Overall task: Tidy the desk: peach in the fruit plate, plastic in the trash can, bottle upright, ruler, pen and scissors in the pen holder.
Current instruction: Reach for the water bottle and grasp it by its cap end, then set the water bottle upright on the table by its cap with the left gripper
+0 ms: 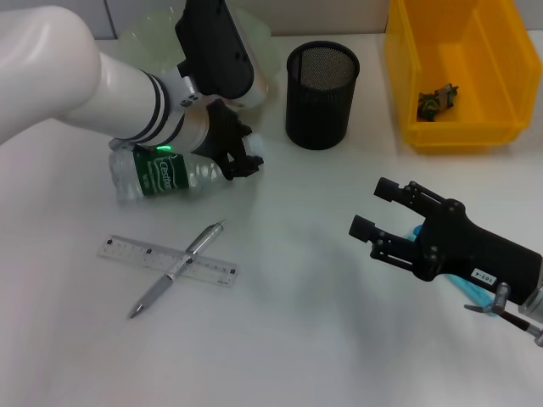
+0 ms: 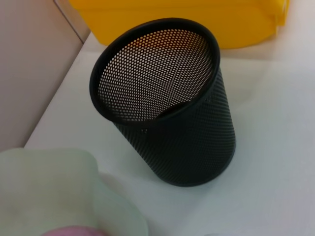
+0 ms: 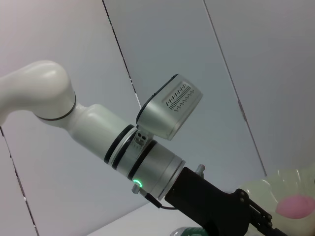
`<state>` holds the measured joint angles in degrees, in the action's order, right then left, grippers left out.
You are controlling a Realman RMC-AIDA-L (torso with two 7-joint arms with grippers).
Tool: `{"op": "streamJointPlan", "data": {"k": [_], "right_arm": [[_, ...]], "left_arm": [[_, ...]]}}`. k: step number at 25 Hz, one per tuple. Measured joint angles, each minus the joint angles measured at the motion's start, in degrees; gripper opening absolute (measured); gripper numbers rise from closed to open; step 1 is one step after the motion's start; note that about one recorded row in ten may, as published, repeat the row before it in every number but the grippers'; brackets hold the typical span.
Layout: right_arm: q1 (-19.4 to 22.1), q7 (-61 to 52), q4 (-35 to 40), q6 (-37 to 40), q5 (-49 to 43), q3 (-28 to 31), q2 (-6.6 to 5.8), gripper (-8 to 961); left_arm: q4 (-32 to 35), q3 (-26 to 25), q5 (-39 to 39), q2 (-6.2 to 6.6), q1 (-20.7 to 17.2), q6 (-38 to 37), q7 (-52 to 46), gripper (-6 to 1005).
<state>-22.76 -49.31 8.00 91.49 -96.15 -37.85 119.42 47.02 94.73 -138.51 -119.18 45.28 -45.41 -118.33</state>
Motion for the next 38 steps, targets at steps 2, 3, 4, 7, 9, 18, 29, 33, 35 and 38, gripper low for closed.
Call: {"op": "streamJointPlan", "data": {"k": [2, 3, 4, 7, 9, 18, 29, 33, 35, 38], "right_arm": [[0.0, 0.0, -0.1, 0.0, 0.0, 0.0, 0.01, 817], [0.0, 0.0, -0.1, 0.0, 0.0, 0.0, 0.01, 817], [0.0, 0.0, -0.1, 0.0, 0.0, 0.0, 0.02, 817], [0.1, -0.1, -0.1, 0.0, 0.0, 0.0, 0.03, 817], [0.2, -0.2, -0.1, 0.0, 0.0, 0.0, 0.03, 817], [0.7, -0.2, -0.2, 0.3, 0.1, 0.4, 0.02, 817], [0.5, -0.2, -0.5, 0.1, 0.1, 0.3, 0.02, 818], [0.2, -0.2, -0.5, 0.0, 0.1, 0.0, 0.02, 818], [0.2, -0.2, -0.5, 0.0, 0.1, 0.0, 0.02, 818], [0.1, -0.2, -0.6, 0.0, 0.2, 0.0, 0.02, 818]], "left_arm": [[0.0, 0.0, 0.0, 0.00, 0.0, 0.0, -0.2, 462], [0.0, 0.0, 0.0, 0.00, 0.0, 0.0, -0.2, 461], [0.0, 0.0, 0.0, 0.00, 0.0, 0.0, -0.4, 459], [0.1, -0.3, 0.0, 0.00, 0.1, 0.0, -0.7, 455], [0.5, -0.5, 0.0, 0.00, -0.1, 0.0, -0.8, 452], [8.6, -0.6, 0.2, 0.26, -3.4, -3.8, -3.2, 447], [27.6, -4.4, 2.4, 0.51, -14.0, -10.8, -4.1, 445], [30.1, -6.1, 2.9, 0.56, -16.0, -11.4, -4.5, 445], [31.1, -7.0, 4.0, 0.54, -17.2, -11.7, -4.5, 444], [32.4, -8.2, 6.8, 0.61, -18.8, -12.0, -4.2, 444]]}}
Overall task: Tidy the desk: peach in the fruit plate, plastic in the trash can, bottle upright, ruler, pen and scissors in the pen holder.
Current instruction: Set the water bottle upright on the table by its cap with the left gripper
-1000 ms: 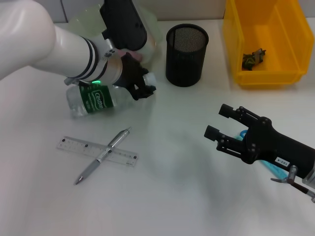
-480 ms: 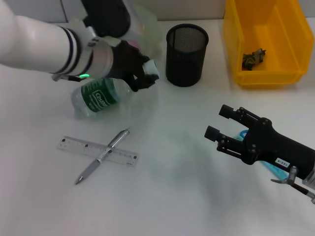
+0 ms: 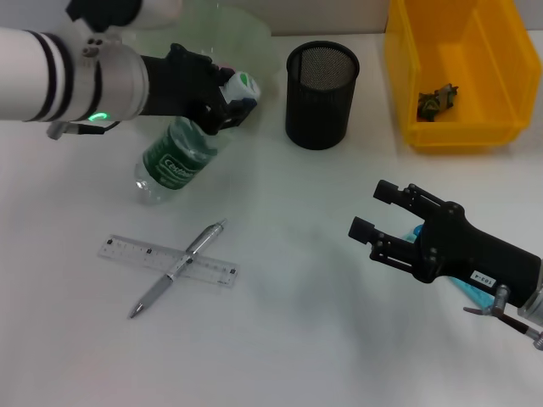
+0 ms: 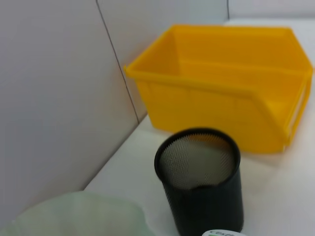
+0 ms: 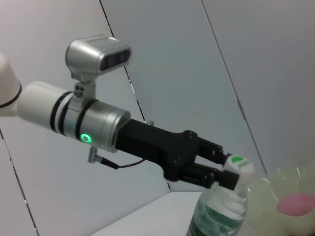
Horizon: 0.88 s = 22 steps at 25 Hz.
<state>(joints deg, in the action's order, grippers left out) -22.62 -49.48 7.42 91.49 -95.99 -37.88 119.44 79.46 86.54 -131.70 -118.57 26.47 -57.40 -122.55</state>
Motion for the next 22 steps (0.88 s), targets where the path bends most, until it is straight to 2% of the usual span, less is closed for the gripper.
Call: {"op": "streamJointPlan", "data": {"k": [16, 22], "right_arm": [[-0.1, 0.0, -0.8, -0.9, -0.1, -0.1, 0.09, 817], [-0.1, 0.0, -0.8, -0.9, -0.1, -0.1, 0.09, 817]], "left_arm": [[1.3, -5.1, 9.7, 0.06, -4.6, -0.4, 2.8, 437], [1.3, -5.9, 10.8, 0.06, -5.3, -0.4, 3.6, 437]]}}
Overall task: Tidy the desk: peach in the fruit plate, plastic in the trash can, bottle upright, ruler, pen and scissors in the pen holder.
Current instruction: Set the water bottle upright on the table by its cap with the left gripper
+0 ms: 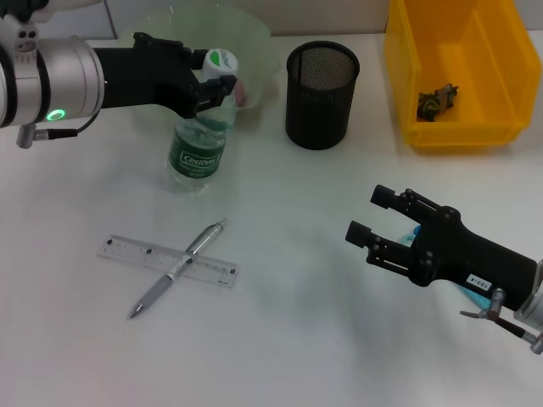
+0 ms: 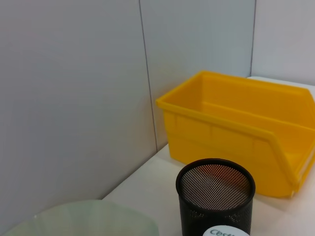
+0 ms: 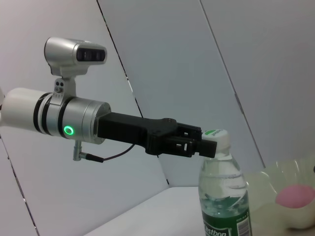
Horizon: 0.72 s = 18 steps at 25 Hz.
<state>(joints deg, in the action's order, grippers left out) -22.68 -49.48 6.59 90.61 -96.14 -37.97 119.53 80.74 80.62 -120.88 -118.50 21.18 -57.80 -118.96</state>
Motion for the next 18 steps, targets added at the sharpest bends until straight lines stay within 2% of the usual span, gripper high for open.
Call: {"op": "streamJointPlan", "data": {"k": [9, 18], "right_arm": [[0.0, 0.0, 0.0, 0.0, 0.0, 0.0, 0.00, 817], [-0.4, 0.0, 0.0, -0.4, 0.0, 0.0, 0.00, 818]], "left_arm": [[-0.6, -1.0, 4.3, 0.00, -1.3, 0.2, 2.8, 434], [-0.9, -1.1, 4.8, -0.06, -1.9, 0.6, 2.9, 431]]}}
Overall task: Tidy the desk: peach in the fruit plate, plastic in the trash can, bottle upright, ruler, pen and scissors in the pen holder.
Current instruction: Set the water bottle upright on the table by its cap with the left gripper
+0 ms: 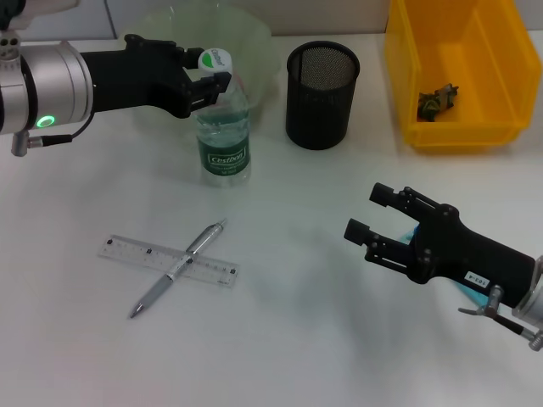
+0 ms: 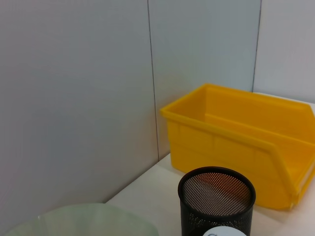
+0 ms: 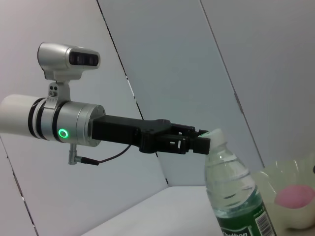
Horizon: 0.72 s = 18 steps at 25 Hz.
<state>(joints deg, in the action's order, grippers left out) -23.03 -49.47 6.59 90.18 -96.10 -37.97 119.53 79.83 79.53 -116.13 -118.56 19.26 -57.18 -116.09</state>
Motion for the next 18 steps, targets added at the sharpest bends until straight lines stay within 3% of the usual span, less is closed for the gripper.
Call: {"op": "streamJointPlan", "data": {"k": [18], "right_arm": [[-0.4, 0.0, 0.0, -0.2, 0.0, 0.1, 0.00, 818]], "left_arm": [[-1.1, 0.2, 0.1, 0.00, 0.9, -0.1, 1.4, 423]]}}
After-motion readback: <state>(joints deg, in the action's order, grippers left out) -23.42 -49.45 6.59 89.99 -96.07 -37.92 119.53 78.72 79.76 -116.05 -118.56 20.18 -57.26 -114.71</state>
